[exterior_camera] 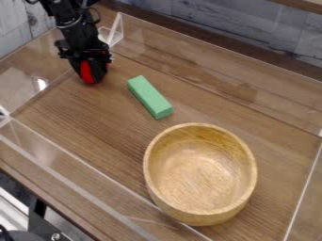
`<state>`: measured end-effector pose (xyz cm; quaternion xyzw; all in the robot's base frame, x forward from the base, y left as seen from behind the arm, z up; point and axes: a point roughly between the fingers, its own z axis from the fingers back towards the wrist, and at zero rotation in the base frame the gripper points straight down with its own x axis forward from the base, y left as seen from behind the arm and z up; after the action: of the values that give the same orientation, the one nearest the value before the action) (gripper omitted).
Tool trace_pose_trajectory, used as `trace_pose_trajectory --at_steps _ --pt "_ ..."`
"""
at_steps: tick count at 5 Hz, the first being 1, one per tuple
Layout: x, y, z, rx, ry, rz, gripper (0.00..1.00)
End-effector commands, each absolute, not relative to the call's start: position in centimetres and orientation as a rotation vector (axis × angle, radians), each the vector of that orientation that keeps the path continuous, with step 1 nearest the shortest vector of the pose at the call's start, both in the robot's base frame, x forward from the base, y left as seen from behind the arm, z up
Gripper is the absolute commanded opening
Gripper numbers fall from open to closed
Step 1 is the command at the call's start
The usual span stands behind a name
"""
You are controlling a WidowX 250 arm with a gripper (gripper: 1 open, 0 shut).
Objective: Move the red fruit to the left side of the table
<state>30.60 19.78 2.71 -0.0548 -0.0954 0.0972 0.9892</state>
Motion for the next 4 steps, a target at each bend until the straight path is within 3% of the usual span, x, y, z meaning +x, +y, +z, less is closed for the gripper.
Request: trace_pose_trajectory --at_steps 1,2,3,4 --pt "31.20 20.82 4.21 -0.099 -0.238 0.213 1.00" --pt "31.24 20.71 4.21 -0.114 -0.239 0.224 0.00" --pt "31.14 20.49 4.50 -0.125 -0.246 0.232 1.00" --pt "30.98 20.28 4.78 -0.136 -0.250 0.241 1.00"
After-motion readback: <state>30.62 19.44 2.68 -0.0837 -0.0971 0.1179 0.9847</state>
